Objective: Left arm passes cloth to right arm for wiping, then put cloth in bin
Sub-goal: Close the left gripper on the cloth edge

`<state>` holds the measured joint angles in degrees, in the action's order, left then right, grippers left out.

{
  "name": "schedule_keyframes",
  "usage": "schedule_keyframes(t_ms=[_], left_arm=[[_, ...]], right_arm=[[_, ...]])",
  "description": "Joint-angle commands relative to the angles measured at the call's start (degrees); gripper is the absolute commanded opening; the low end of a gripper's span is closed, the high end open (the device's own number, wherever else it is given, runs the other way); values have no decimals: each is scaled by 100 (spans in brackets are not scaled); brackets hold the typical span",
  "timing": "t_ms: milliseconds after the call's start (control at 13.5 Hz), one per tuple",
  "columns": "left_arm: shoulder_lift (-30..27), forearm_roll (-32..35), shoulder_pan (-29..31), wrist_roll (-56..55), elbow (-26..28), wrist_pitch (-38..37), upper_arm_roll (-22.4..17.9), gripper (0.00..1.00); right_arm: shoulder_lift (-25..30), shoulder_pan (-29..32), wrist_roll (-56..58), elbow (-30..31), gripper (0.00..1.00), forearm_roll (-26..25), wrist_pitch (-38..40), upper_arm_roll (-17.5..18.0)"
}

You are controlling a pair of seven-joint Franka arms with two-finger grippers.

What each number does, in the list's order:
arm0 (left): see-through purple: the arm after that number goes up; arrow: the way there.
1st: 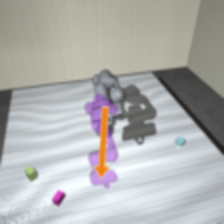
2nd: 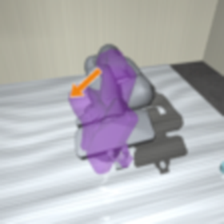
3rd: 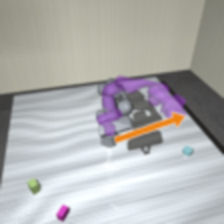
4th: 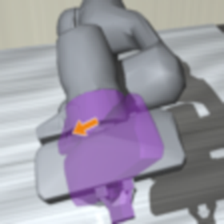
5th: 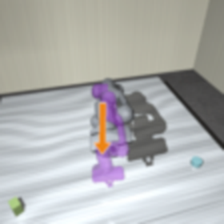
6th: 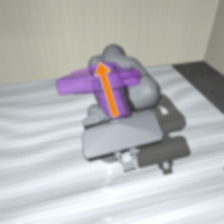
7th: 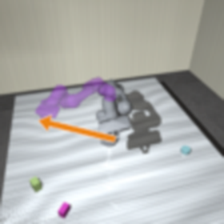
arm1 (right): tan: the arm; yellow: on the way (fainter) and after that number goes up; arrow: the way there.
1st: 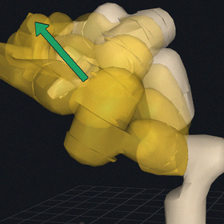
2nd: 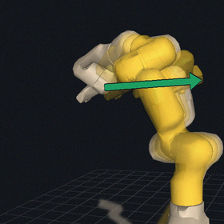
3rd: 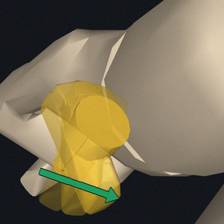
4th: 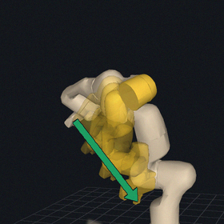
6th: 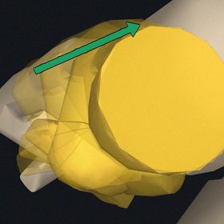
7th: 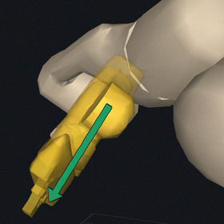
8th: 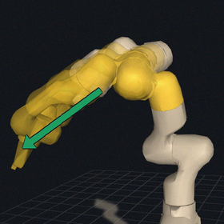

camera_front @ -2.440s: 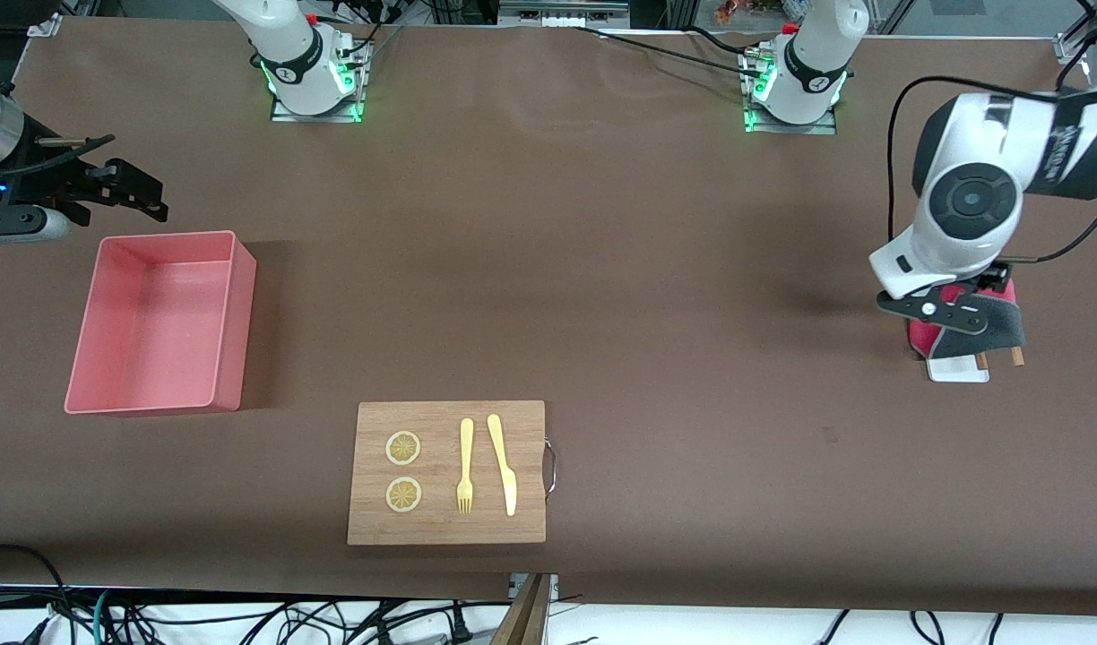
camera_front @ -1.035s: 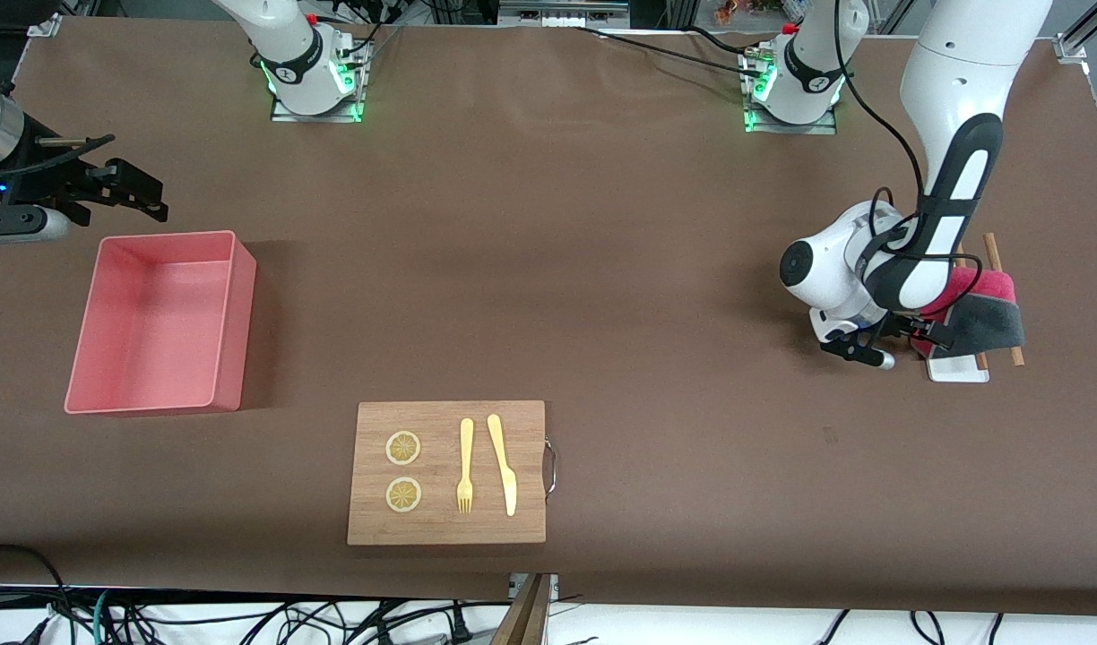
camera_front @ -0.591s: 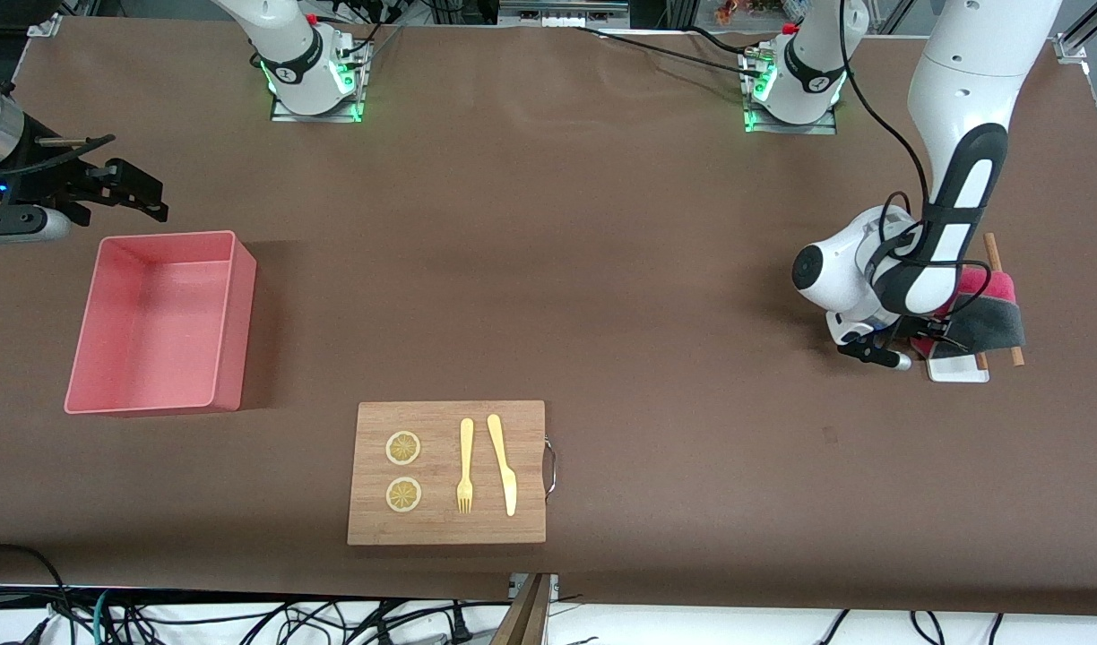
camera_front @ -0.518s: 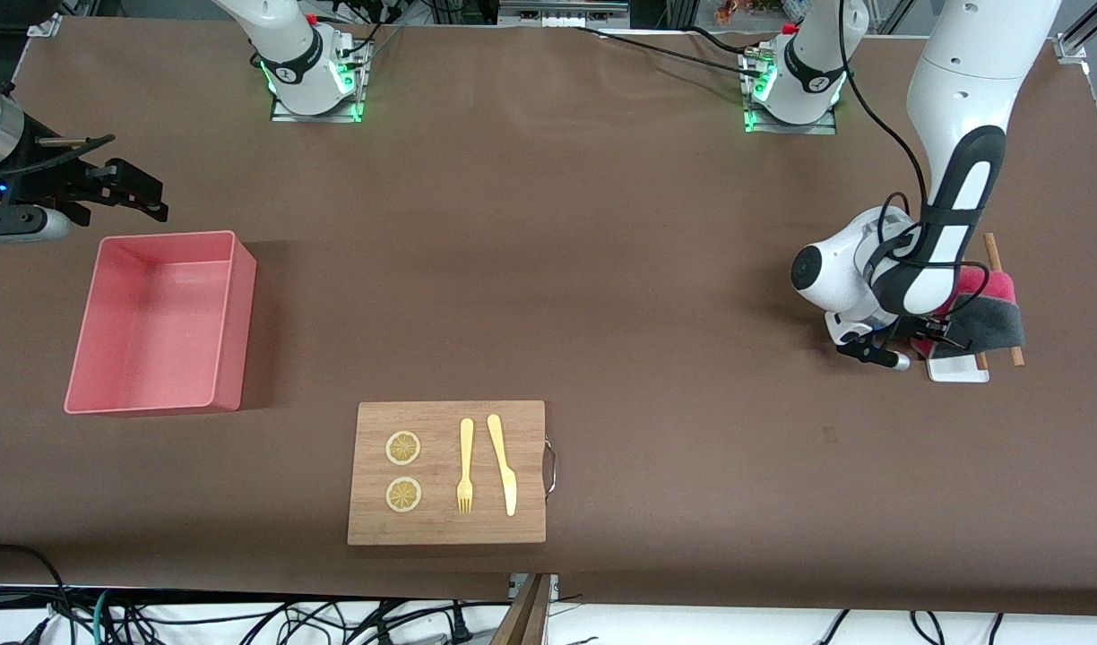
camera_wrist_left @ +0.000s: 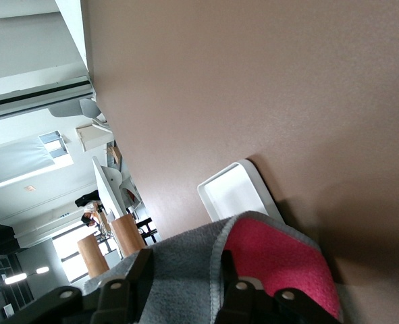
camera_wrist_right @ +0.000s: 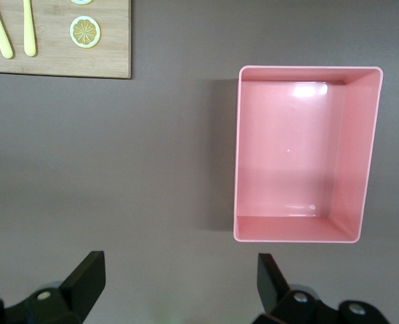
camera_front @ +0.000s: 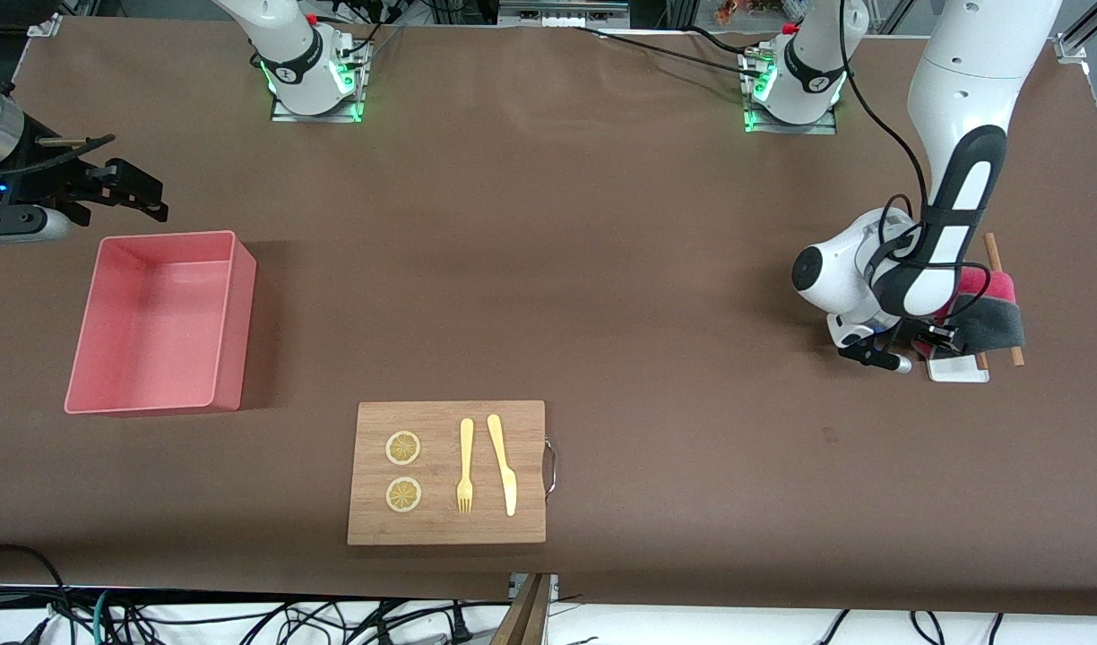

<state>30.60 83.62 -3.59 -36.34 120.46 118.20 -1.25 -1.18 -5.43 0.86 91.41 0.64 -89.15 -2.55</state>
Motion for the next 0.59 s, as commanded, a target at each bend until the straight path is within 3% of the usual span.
schedule_keyframes(t_ms=[0, 222, 518], left_arm=[[87, 164, -45, -31, -101, -51, -25, 19], [60, 164, -63, 117, -101, -52, -16, 1], [-10, 111, -80, 311, -101, -60, -16, 0]], right_arm=[[-40, 24, 64, -132, 99, -64, 100, 36], [-49, 24, 55, -132, 99, -64, 100, 36], [-48, 24, 55, -132, 99, -64, 100, 36]])
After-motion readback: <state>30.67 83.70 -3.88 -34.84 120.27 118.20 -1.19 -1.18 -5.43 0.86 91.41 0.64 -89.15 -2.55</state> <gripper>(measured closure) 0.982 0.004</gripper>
